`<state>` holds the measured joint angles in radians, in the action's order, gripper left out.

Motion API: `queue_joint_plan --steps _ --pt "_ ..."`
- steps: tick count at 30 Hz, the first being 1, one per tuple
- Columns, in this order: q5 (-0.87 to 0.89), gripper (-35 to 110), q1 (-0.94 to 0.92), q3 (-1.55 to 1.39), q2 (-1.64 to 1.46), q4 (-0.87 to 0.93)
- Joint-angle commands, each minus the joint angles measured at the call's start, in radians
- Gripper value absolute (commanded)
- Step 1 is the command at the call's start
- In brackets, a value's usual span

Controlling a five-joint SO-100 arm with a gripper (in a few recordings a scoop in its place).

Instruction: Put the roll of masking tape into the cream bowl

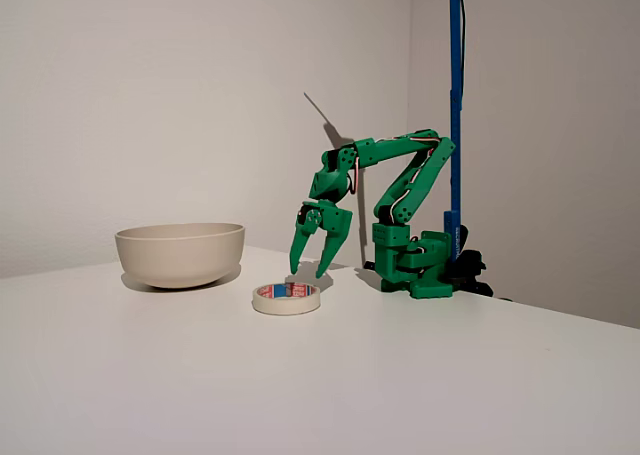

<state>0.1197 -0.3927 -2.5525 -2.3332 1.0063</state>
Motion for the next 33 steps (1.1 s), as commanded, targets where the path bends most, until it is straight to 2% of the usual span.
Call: queue_joint_plan --steps 1,13,33 --pt "0.02 17 -0.02 0.064 0.003 -0.003" --pt "0.044 17 -0.003 0.106 0.081 0.067" --pt "0.058 14 0.054 0.124 0.291 -0.046"
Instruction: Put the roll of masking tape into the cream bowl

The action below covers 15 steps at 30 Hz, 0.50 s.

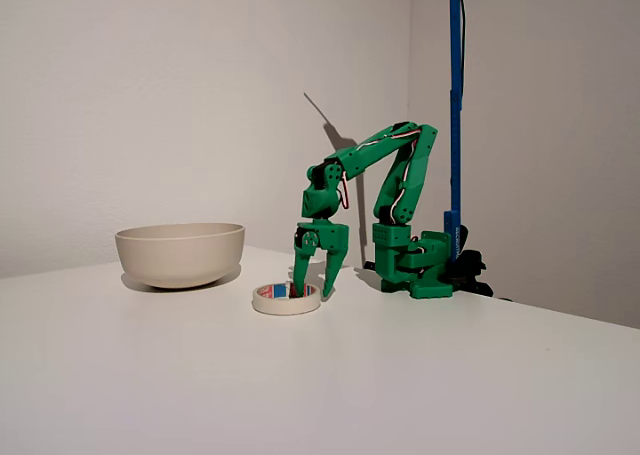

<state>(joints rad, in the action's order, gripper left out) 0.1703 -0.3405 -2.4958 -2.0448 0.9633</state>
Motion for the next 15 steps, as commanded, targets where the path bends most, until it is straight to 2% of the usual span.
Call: queue_joint_plan --steps 1,15 --pt "0.008 13 0.003 0.077 0.014 0.0" --pt "-0.005 1 0.031 0.112 0.069 0.008"
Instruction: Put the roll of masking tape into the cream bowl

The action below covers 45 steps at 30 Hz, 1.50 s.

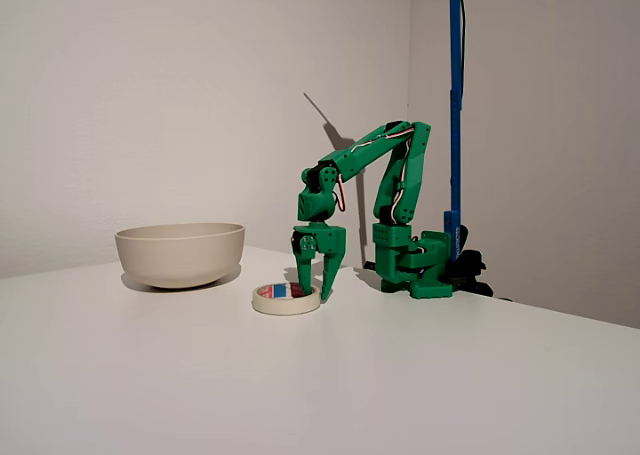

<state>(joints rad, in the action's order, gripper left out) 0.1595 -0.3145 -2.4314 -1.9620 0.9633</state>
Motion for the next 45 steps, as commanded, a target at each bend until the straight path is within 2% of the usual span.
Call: queue_joint_plan --steps 1,4,18,22,32,37,45 --pt "0.006 0 0.006 0.048 -0.014 0.006" --pt "0.008 -8 0.008 0.048 -0.014 0.005" --pt "-0.029 -8 -0.005 0.044 -0.11 0.012" --pt "-0.023 -8 0.012 0.049 -0.229 0.069" --pt "0.061 -8 0.057 0.181 -0.746 0.351" --pt "0.067 -8 -0.005 0.313 -0.831 0.419" --pt "0.032 -8 -0.195 0.531 -0.767 0.374"
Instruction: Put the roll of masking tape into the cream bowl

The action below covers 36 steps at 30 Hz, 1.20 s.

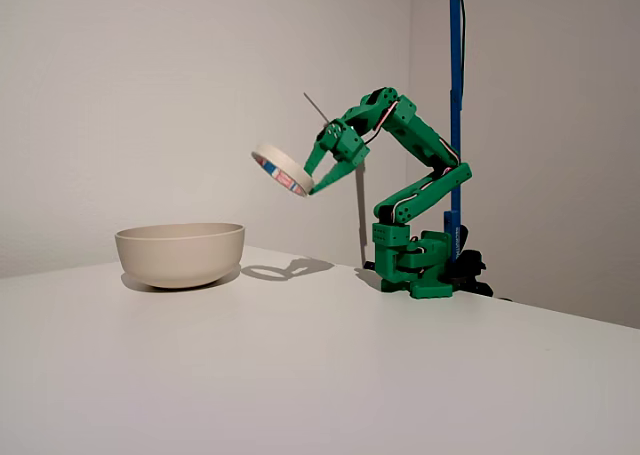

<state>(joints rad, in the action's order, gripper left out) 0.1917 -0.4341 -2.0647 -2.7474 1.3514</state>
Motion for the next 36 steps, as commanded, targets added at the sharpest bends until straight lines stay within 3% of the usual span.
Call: queue_joint_plan --steps 1,9,20,27,36 --pt "-0.002 -8 -0.091 0.186 0.031 -0.017" --pt "0.011 -8 -0.278 0.319 0.164 -0.132" --pt "0.041 -8 -0.463 0.759 0.716 -0.198" --pt "0.034 -8 -0.514 1.083 1.06 -0.19" --pt "-0.021 -8 -0.506 1.131 1.236 -0.27"
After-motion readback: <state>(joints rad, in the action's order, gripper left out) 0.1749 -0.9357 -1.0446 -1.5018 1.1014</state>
